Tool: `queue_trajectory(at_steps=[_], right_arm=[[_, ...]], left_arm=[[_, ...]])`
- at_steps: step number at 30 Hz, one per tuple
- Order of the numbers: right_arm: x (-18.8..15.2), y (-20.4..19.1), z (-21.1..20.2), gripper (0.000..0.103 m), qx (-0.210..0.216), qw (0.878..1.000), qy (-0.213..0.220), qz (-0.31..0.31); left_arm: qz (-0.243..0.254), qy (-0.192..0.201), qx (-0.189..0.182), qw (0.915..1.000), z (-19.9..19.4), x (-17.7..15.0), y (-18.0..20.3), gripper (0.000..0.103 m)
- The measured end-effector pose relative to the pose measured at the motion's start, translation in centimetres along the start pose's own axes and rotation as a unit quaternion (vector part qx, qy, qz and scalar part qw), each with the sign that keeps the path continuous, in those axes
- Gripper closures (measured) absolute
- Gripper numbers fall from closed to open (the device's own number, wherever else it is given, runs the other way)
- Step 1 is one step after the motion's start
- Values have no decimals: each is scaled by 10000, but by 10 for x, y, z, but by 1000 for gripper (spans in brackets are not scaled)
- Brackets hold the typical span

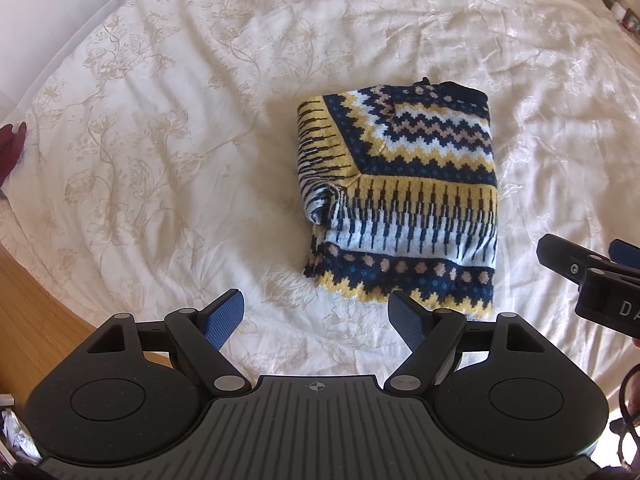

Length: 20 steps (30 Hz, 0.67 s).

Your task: Fold small clothes

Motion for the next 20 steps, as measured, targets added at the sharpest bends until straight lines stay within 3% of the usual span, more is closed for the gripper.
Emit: queue_trajectory(at_steps=[20], right_arm=[[3,6,6,1,0,9998,-45,180]], left_arm=[[84,-18,11,10000,3,8,6,25]])
Point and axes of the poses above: each gripper's, at about its wrist camera, not at the fingertips, and z roughly the way its jaws point, y to its right, x to its top, the point moved 10 cm from there along z, roughly the way its jaws point, and after that the axes turned 6 degrees about z, right-handed, at the moved point
